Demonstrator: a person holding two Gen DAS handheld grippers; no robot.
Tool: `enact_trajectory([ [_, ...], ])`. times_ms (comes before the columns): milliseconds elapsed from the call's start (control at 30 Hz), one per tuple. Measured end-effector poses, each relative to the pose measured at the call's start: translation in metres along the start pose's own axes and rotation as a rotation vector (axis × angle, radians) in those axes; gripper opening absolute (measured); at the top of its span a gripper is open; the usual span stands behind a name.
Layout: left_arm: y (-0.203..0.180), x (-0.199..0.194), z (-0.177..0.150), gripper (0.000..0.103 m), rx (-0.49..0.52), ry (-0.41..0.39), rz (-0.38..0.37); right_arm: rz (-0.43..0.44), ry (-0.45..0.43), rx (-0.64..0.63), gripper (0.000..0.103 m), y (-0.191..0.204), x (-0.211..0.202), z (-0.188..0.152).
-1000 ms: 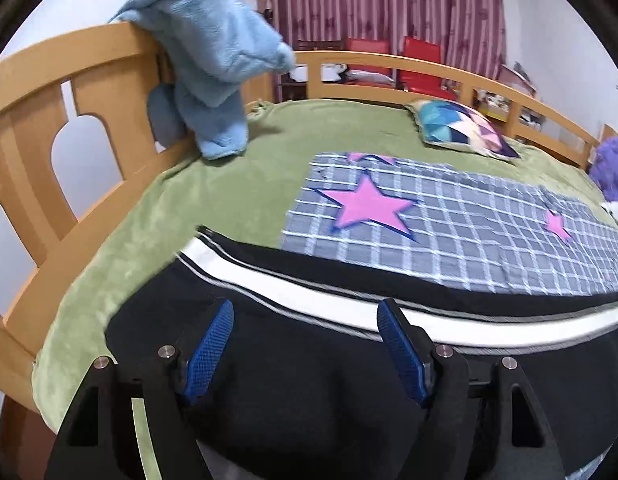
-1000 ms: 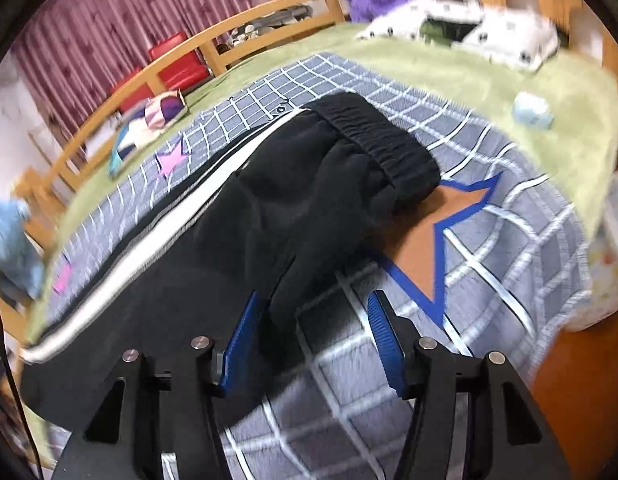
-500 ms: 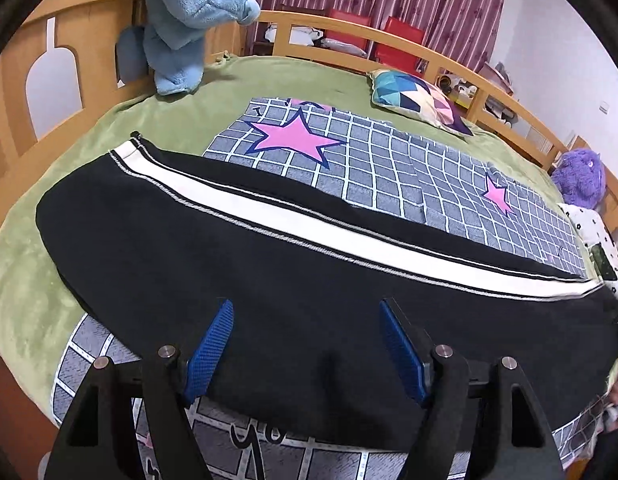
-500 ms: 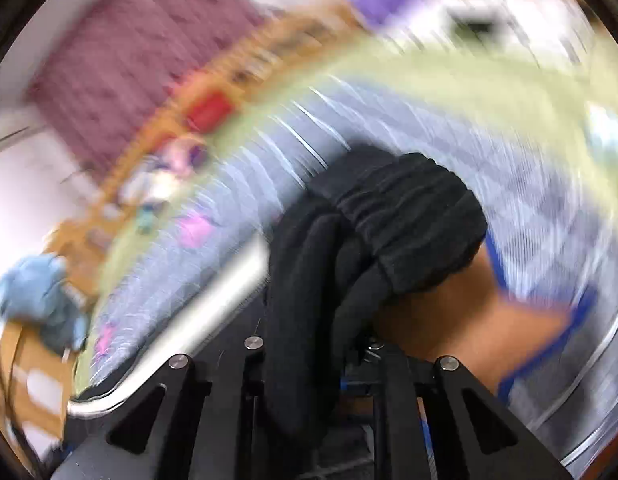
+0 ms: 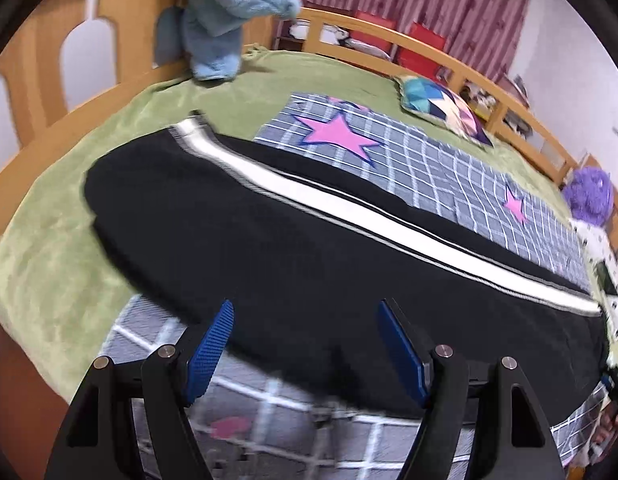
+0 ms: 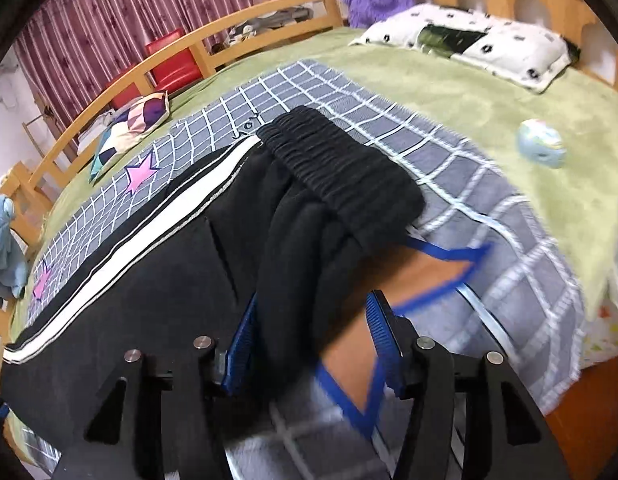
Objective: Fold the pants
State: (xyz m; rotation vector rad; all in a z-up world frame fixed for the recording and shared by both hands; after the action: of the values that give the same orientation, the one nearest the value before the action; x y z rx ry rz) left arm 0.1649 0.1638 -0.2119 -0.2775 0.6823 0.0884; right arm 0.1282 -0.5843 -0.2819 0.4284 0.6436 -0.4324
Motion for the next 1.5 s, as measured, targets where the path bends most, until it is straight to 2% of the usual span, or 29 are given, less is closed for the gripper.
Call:
enact_trajectory([
  [167,0.059,-0.003,0.004,0.073,-0.062,-0.018,0.053,0.011,-0.039,0.009,0.054,0.023,-0.045,-0.013],
  [267,0.090,-0.003,0.009,0.071,-0.092,-0.036,0.050,0.035,-0.035,0.005,0.054,0.049,-0.067,-0.029],
  [400,0.116,0.010,0.027,0.071,-0.151,-0.066,0.029,0.057,0.006,-0.015,0.054,0.088,-0.073,-0.050],
  [567,0.134,0.039,0.045,0.067,-0.199,-0.086,0.047,0.062,0.062,-0.069,0.054,0.127,-0.073,-0.075],
  [667,0.139,0.060,0.043,0.061,-0.236,-0.053,0.035,0.054,0.085,-0.100,0.054,0.144,-0.078,-0.084],
  [733,0.152,0.070,0.036,0.052,-0.298,-0.014,0.047,0.046,0.086,-0.121,0.054,0.152,-0.084,-0.086],
  [800,0.158,0.065,0.032,0.052,-0.367,-0.026,0.009,0.037,0.080,-0.141,0.054,0.157,-0.089,-0.088],
  [900,0.163,0.061,0.022,0.054,-0.402,-0.034,0.000,0.025,0.069,-0.153,0.054,0.162,-0.096,-0.089],
  [1000,0.159,0.078,0.018,0.055,-0.427,0.004,-0.048,0.029,0.077,-0.144,0.054,0.166,-0.097,-0.093],
  [1067,0.157,0.087,0.023,0.059,-0.465,-0.004,-0.082,0.040,0.091,-0.140,0.054,0.170,-0.094,-0.095],
  [1167,0.159,0.094,0.023,0.058,-0.496,0.009,-0.074,0.044,0.100,-0.164,0.054,0.179,-0.091,-0.098],
  [1200,0.161,0.093,0.027,0.026,-0.519,-0.004,-0.074,0.045,0.099,-0.170,0.054,0.181,-0.090,-0.099],
  [1233,0.165,0.086,0.033,0.010,-0.548,-0.038,-0.081,0.050,0.102,-0.172,0.054,0.184,-0.089,-0.102],
  [1300,0.161,0.060,0.052,0.010,-0.588,-0.128,-0.167,0.065,0.112,-0.171,0.054,0.190,-0.087,-0.104],
  [1367,0.151,0.035,0.067,0.010,-0.535,-0.193,-0.189,0.070,0.109,-0.182,0.054,0.195,-0.089,-0.105],
  [1400,0.145,0.028,0.069,0.010,-0.490,-0.226,-0.166,0.074,0.098,-0.192,0.054,0.198,-0.092,-0.105],
  [1467,0.142,0.038,0.062,0.014,-0.380,-0.201,-0.067,0.087,0.087,-0.210,0.054,0.203,-0.094,-0.105],
  [1500,0.147,0.054,0.050,0.023,-0.360,-0.126,-0.008,0.092,0.089,-0.220,0.054,0.205,-0.094,-0.106],
])
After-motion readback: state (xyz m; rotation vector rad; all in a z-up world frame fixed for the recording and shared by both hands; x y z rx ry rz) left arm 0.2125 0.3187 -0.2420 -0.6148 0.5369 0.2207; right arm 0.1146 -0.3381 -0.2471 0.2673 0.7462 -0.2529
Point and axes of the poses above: each gripper's, at about its wrist camera, not at the fingertips, and x roughly the way its jaws point, y to its left, z to its top, the point moved 8 cm from there along x, roughly the way its jaws point, and after that the axes turned 10 degrees about -y, right-handed, at the moved point
